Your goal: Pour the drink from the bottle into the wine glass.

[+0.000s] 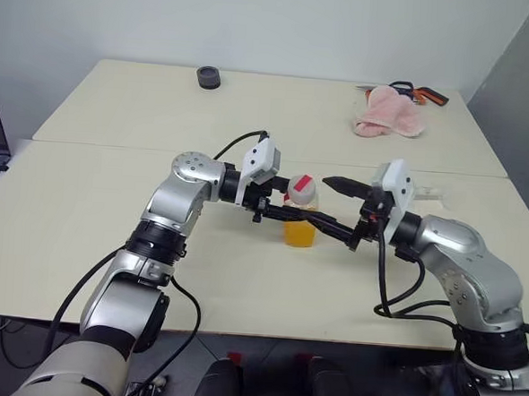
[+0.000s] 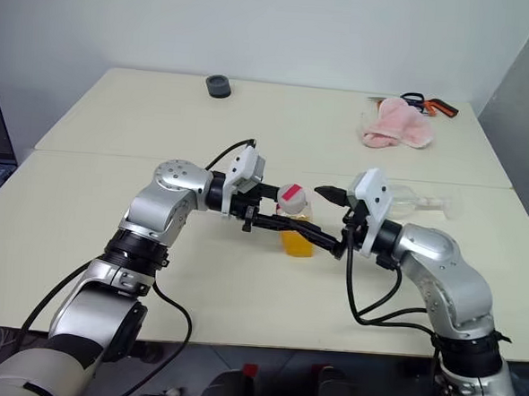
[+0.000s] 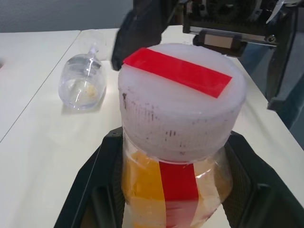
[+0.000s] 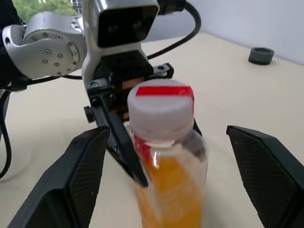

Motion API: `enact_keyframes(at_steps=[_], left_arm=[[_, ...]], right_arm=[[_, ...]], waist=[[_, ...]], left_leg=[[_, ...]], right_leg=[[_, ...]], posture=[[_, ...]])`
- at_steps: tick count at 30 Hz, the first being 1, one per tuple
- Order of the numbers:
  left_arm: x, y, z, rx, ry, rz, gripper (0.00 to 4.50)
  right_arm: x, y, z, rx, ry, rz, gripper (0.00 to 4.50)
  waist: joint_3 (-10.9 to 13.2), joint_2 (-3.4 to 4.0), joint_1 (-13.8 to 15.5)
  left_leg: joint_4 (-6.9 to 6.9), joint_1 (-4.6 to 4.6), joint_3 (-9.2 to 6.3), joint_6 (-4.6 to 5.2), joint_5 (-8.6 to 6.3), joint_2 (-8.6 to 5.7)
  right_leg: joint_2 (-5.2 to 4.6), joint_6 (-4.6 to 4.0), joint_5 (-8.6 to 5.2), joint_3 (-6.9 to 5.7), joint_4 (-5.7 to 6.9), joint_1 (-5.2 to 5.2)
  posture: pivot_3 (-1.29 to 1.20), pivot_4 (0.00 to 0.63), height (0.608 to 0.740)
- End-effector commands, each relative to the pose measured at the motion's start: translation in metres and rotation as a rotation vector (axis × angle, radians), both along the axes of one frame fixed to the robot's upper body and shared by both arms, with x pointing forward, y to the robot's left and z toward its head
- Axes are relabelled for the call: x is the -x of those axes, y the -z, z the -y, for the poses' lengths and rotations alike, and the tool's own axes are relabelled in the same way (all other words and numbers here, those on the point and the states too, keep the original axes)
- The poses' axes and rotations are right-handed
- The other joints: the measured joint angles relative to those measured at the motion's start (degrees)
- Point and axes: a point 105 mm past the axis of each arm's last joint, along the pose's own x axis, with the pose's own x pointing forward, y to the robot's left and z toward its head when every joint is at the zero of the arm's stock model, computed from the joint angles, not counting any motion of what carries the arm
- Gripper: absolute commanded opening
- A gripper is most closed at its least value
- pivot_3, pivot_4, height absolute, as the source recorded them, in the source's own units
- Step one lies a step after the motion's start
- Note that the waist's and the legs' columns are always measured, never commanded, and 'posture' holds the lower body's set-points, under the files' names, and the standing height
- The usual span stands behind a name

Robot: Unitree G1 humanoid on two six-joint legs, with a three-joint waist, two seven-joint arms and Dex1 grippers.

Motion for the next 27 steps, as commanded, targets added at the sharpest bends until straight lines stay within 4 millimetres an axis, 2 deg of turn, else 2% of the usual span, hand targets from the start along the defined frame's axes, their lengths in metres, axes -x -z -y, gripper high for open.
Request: enact_keyframes(at_steps=[1, 5, 8, 14, 27], left_arm=[[-0.002, -0.008, -0.001, 0.015, -0.009, 0.043, 2.17], [-0.003, -0.008, -0.001, 0.017, -0.013, 0.041, 2.17], [-0.003, -0.007, -0.001, 0.016, -0.012, 0.037, 2.17], [-0.005, -0.007, 0.003, 0.016, 0.0, 0.033, 2.17], [-0.006, -0.007, 0.004, 0.003, 0.019, 0.033, 2.17]], right_arm=[[0.011, -0.017, 0.008, -0.001, 0.032, 0.08, 4.21], [0.02, -0.024, 0.011, 0.007, 0.098, 0.147, 4.21], [0.023, -0.031, 0.004, -0.01, 0.152, 0.204, 4.21], [0.016, -0.029, -0.015, 0.006, 0.227, 0.277, 4.21], [0.002, -0.029, -0.031, 0.022, 0.26, 0.329, 4.21]], waist=[[0.0, 0.0, 0.0], [0.0, 0.0, 0.0], [0.0, 0.0, 0.0], [0.0, 0.0, 0.0], [0.0, 0.0, 0.0]], left_leg=[[0.0, 0.0, 0.0, 0.0, 0.0, 0.0], [0.0, 0.0, 0.01, 0.0, 0.0, 0.0], [0.0, 0.02, -0.01, 0.0, 0.0, 0.0], [0.01, 0.02, -0.01, 0.0, 0.0, -0.01], [0.03, 0.01, -0.02, 0.0, 0.0, 0.0]], right_leg=[[0.0, 0.0, 0.0, 0.0, 0.0, 0.0], [0.0, 0.0, 0.0, 0.01, 0.0, 0.0], [0.01, 0.0, 0.0, 0.01, 0.03, 0.0], [0.01, 0.01, 0.0, 0.0, 0.03, 0.0], [0.01, 0.01, 0.0, -0.02, 0.03, 0.0]], posture=[[0.0, 0.15, 0.74], [0.0, 0.15, 0.74], [0.0, 0.15, 0.74], [0.0, 0.15, 0.74], [0.0, 0.15, 0.74]])
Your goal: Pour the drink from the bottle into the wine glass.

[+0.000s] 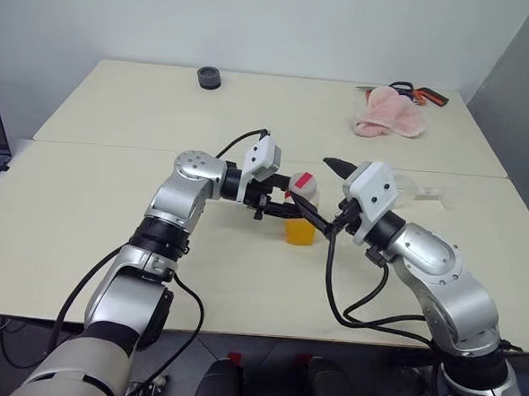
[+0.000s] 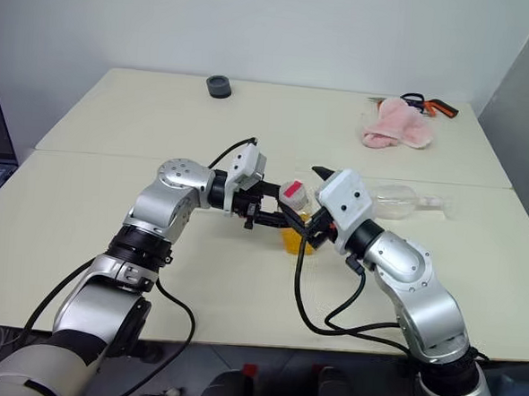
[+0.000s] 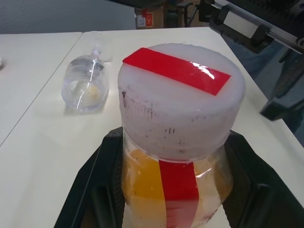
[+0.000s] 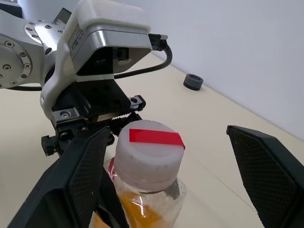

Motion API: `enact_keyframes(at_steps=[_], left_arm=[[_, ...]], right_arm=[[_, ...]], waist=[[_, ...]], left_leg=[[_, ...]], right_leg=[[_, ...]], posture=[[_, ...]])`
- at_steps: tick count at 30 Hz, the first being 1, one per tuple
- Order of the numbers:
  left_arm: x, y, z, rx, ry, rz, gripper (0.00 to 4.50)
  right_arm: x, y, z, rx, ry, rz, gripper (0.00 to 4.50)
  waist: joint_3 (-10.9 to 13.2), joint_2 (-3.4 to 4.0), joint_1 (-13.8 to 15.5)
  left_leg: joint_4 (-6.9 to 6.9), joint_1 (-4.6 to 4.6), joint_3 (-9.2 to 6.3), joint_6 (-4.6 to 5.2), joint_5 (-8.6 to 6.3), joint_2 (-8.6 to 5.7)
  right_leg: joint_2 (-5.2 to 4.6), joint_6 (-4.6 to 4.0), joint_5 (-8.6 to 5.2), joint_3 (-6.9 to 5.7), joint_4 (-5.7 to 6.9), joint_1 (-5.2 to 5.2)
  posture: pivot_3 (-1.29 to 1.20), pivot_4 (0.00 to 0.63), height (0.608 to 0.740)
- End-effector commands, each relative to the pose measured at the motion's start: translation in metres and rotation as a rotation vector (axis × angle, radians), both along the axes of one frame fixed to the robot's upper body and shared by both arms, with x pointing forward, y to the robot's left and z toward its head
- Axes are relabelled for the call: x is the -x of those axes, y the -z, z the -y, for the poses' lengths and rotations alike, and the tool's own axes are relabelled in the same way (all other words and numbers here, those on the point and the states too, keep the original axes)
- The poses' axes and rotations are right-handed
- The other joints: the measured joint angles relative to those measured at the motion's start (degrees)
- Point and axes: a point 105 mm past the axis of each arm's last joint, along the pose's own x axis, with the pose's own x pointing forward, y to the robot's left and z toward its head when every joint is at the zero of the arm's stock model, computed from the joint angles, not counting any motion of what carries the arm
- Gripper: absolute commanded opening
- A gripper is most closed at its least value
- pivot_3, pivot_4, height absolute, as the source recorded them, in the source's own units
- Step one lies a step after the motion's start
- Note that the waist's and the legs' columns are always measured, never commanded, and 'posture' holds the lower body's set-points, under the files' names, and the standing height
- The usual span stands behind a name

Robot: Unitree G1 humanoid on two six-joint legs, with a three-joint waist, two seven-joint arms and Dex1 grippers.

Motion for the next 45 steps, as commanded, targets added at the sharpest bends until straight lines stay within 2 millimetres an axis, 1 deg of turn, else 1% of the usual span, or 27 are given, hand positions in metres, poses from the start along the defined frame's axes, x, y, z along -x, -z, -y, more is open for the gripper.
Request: enact_keyframes(at_steps=[1, 3, 9, 14, 18, 23, 29, 35, 38, 45], left_arm=[[0.0, -0.008, 0.003, -0.008, 0.017, 0.041, 2.17], [0.0, -0.007, 0.003, -0.007, 0.016, 0.04, 2.17], [0.001, -0.007, 0.003, -0.003, 0.012, 0.04, 2.17], [0.001, -0.006, 0.002, 0.001, 0.008, 0.042, 2.17], [0.0, -0.006, 0.001, 0.003, 0.001, 0.044, 2.17], [-0.001, -0.006, 0.001, 0.006, -0.008, 0.047, 2.17], [-0.002, -0.006, 0.0, 0.007, -0.017, 0.051, 2.17], [-0.003, -0.008, -0.001, 0.009, -0.022, 0.056, 2.17], [-0.003, -0.008, -0.001, 0.008, -0.022, 0.056, 2.17], [-0.003, -0.01, 0.0, 0.008, -0.018, 0.059, 2.17]], right_arm=[[0.0, -0.012, -0.003, -0.026, 0.006, 0.054, 4.21], [-0.003, -0.01, 0.0, -0.019, 0.026, 0.053, 4.21], [-0.009, -0.008, 0.019, 0.004, 0.091, 0.045, 4.21], [-0.008, -0.01, 0.03, -0.001, 0.116, 0.035, 4.21], [-0.006, -0.012, 0.034, -0.003, 0.116, 0.028, 4.21], [0.001, -0.01, 0.031, -0.013, 0.076, -0.003, 4.21], [0.016, -0.006, 0.025, -0.01, -0.019, -0.061, 4.21], [0.023, -0.006, 0.023, 0.005, -0.07, -0.083, 4.21], [0.021, -0.01, 0.016, -0.005, -0.081, -0.067, 4.21], [0.008, -0.015, -0.003, -0.001, -0.057, -0.007, 4.21]], waist=[[0.0, 0.0, 0.0], [0.0, 0.0, 0.0], [0.0, 0.0, 0.0], [0.0, 0.0, 0.0], [0.0, 0.0, 0.0], [0.0, 0.0, 0.0], [0.0, 0.0, 0.0], [0.0, 0.0, 0.0], [0.0, 0.0, -0.1], [0.0, 0.0, -0.1]], left_leg=[[0.0, 0.0, 0.0, 0.0, 0.0, 0.0], [0.0, 0.0, 0.0, 0.0, 0.0, 0.0], [0.0, 0.0, 0.0, 0.0, 0.0, 0.0], [0.0, 0.0, 0.01, 0.0, 0.0, 0.0], [0.0, 0.0, 0.0, 0.0, 0.0, 0.0], [-0.01, 0.0, 0.0, 0.0, 0.0, 0.0], [-0.01, 0.0, -0.01, 0.0, 0.0, 0.0], [-0.01, 0.0, 0.0, 0.0, 0.0, 0.0], [-0.01, 0.0, 0.0, 0.0, 0.0, 0.0], [0.0, 0.0, -0.01, 0.01, 0.0, 0.0]], right_leg=[[0.0, 0.0, 0.0, 0.0, 0.0, 0.0], [0.0, 0.0, 0.0, 0.01, 0.0, 0.0], [0.0, 0.0, 0.0, 0.0, 0.0, 0.0], [0.0, 0.0, 0.0, 0.01, 0.0, 0.0], [0.0, 0.0, 0.0, 0.01, 0.0, 0.0], [0.0, 0.0, 0.0, 0.01, 0.01, 0.0], [0.0, 0.0, 0.0, 0.0, 0.0, 0.0], [0.0, 0.0, 0.0, 0.01, 0.0, 0.0], [0.0, 0.0, 0.0, 0.01, 0.0, 0.0], [0.01, 0.0, 0.0, 0.01, 0.0, 0.0]], posture=[[0.0, 0.15, 0.74], [0.0, 0.15, 0.74], [0.0, 0.15, 0.74], [0.0, 0.15, 0.74], [0.0, 0.15, 0.74], [0.0, 0.15, 0.74], [0.0, 0.15, 0.74], [0.0, 0.15, 0.74], [0.0, 0.15, 0.74], [0.0, 0.15, 0.74]])
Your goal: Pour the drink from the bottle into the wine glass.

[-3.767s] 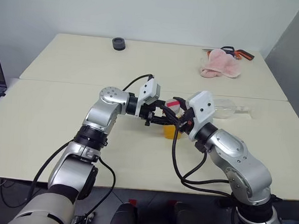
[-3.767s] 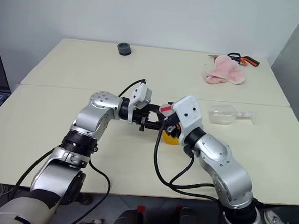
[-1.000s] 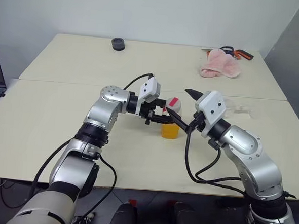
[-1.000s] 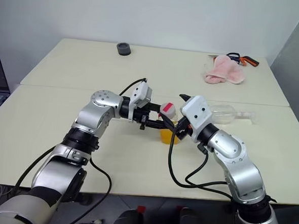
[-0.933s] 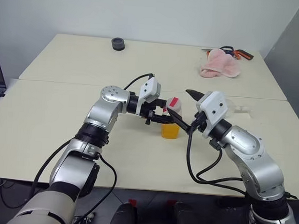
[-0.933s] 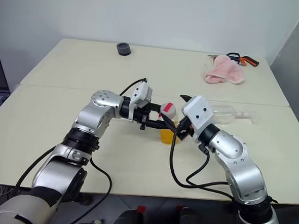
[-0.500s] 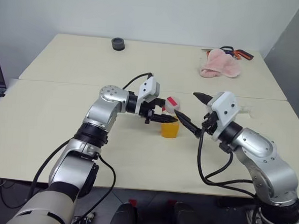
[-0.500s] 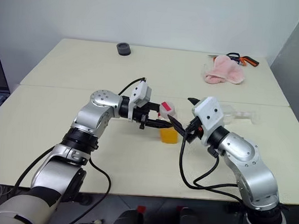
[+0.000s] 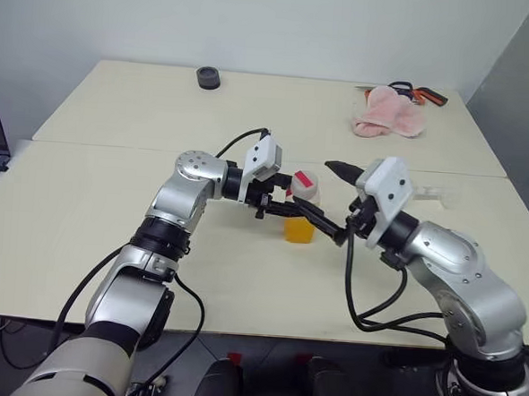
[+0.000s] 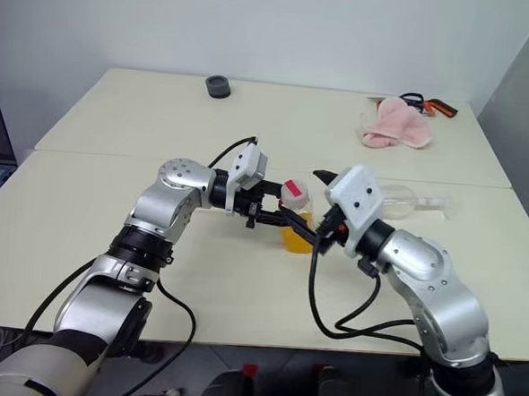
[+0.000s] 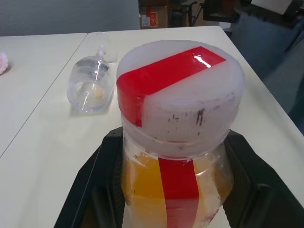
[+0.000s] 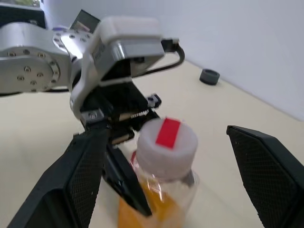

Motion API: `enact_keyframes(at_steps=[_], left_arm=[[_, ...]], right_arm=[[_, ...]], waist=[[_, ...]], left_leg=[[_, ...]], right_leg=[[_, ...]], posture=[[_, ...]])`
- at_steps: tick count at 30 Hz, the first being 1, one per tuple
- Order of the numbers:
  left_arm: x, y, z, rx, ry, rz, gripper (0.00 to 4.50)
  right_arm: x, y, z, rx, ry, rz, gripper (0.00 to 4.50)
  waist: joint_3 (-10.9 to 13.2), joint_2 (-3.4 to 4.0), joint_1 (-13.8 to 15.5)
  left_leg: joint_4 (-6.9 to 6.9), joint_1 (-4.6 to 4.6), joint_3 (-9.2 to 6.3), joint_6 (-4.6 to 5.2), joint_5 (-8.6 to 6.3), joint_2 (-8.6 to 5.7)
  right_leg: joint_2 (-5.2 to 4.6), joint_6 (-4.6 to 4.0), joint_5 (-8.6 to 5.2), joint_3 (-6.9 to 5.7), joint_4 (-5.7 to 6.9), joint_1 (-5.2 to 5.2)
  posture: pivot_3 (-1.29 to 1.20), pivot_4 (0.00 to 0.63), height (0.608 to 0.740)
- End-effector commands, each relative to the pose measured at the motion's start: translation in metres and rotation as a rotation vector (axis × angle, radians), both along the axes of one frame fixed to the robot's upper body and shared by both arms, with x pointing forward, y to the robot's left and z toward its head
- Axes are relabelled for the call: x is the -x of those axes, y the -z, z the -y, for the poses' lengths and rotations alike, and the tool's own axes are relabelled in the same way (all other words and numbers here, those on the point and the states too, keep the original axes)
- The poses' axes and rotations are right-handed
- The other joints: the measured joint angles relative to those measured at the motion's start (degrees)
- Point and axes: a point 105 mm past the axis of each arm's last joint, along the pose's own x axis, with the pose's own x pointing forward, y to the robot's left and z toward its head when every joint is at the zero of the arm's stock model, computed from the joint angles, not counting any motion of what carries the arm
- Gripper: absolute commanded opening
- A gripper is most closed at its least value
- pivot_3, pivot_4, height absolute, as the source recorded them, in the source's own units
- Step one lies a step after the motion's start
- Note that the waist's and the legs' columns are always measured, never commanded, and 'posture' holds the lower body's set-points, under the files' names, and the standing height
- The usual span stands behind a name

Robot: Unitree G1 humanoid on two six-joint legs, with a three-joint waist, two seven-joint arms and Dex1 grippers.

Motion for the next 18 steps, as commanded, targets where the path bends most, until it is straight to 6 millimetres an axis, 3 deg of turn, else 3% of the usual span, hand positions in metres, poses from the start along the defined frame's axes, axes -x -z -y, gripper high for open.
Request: enact_keyframes(at_steps=[1, 6, 18], left_arm=[[-0.001, -0.01, -0.001, 0.005, 0.001, 0.04, 2.17], [-0.001, -0.01, -0.001, 0.005, 0.003, 0.041, 2.17], [0.0, -0.009, -0.002, 0.001, 0.006, 0.04, 2.17]], right_arm=[[-0.003, -0.01, -0.008, -0.003, 0.007, 0.071, 4.21], [-0.009, -0.008, -0.014, 0.011, 0.015, 0.094, 4.21], [-0.018, -0.008, -0.003, -0.015, 0.083, 0.096, 4.21]], waist=[[0.0, 0.0, 0.0], [0.0, 0.0, 0.0], [0.0, 0.0, 0.0]], left_leg=[[0.0, -0.01, 0.01, 0.0, 0.0, 0.0], [0.0, 0.0, 0.01, 0.0, 0.0, 0.0], [0.0, 0.0, 0.01, 0.0, 0.0, 0.0]], right_leg=[[-0.01, 0.0, 0.0, 0.0, 0.0, 0.0], [-0.01, 0.0, 0.0, 0.0, 0.0, 0.0], [-0.01, 0.0, 0.0, 0.0, 0.0, 0.0]], posture=[[0.0, 0.15, 0.74], [0.0, 0.15, 0.74], [0.0, 0.15, 0.74]])
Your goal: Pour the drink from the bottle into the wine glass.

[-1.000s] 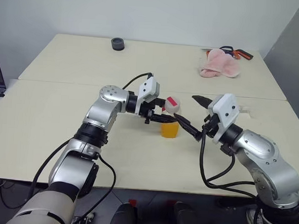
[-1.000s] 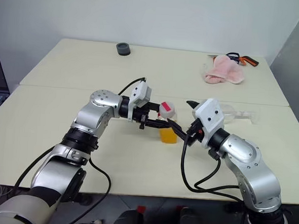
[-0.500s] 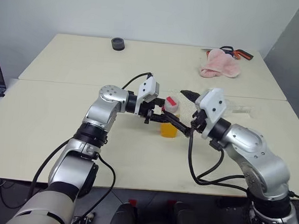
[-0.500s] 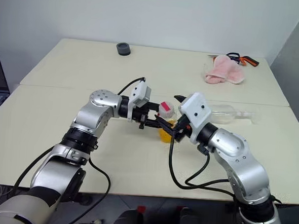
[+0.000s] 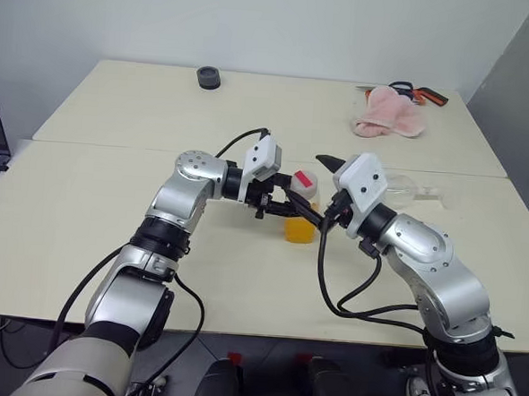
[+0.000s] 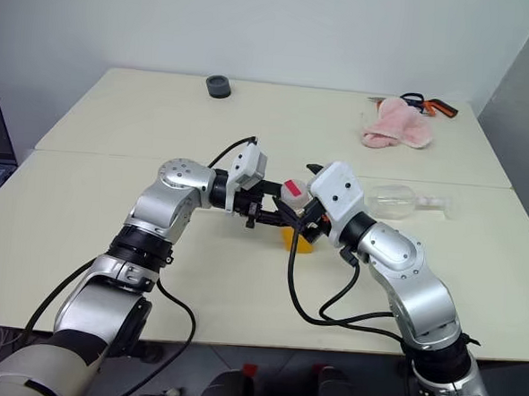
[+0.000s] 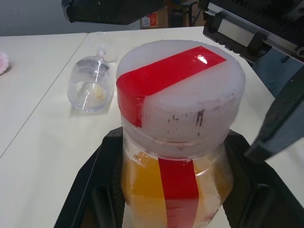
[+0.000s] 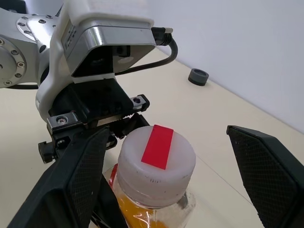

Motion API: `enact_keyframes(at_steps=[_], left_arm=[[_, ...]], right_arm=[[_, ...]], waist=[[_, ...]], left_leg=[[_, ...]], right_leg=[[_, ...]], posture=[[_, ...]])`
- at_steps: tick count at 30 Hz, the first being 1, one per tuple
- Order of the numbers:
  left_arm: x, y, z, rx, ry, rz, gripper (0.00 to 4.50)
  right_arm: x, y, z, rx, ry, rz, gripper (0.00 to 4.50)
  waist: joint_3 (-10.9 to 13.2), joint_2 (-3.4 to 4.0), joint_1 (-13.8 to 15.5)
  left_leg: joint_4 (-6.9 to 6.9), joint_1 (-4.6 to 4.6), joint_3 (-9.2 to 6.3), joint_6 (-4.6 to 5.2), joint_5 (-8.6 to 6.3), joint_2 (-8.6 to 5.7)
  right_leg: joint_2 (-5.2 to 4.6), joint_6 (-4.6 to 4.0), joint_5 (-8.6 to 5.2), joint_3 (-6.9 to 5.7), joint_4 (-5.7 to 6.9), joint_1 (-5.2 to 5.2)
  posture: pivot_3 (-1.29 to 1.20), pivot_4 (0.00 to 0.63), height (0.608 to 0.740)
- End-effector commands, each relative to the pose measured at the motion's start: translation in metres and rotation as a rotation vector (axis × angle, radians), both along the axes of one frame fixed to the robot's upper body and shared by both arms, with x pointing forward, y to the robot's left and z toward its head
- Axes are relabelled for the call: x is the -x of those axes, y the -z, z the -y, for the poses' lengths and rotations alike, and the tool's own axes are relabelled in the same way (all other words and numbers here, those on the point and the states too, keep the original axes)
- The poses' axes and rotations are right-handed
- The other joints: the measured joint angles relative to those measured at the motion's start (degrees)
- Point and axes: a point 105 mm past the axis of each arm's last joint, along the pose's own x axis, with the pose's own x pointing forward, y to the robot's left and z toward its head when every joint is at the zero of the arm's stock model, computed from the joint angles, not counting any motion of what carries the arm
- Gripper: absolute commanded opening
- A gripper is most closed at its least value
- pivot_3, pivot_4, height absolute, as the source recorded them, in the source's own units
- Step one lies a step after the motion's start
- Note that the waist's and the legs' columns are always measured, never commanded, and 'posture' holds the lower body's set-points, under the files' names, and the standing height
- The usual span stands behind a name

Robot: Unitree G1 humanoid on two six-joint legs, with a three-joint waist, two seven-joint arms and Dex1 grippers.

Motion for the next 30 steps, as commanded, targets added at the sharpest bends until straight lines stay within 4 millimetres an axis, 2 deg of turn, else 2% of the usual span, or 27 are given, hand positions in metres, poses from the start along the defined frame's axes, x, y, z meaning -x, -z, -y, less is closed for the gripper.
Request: enact_keyframes(at_steps=[1, 14, 30], left_arm=[[0.0, -0.009, -0.002, 0.002, 0.005, 0.04, 2.17], [-0.001, -0.009, -0.002, -0.002, 0.001, 0.041, 2.17], [-0.002, -0.008, -0.003, -0.001, -0.003, 0.043, 2.17]], right_arm=[[0.001, -0.015, 0.007, -0.028, 0.027, 0.063, 4.21], [0.002, -0.011, 0.018, -0.018, 0.049, 0.044, 4.21], [0.006, -0.009, 0.018, -0.011, 0.031, 0.029, 4.21]], waist=[[0.0, 0.0, 0.0], [0.0, 0.0, 0.0], [0.0, 0.0, 0.0]], left_leg=[[0.0, 0.0, 0.0, 0.0, 0.0, 0.0], [0.0, 0.0, 0.0, 0.0, 0.0, 0.0], [0.0, 0.0, 0.0, 0.0, 0.0, 0.0]], right_leg=[[0.0, 0.0, 0.0, 0.0, 0.0, 0.0], [0.0, 0.0, 0.0, 0.0, 0.0, 0.0], [0.0, 0.0, 0.0, 0.0, 0.0, 0.0]], posture=[[0.0, 0.15, 0.74], [0.0, 0.15, 0.74], [0.0, 0.15, 0.74]])
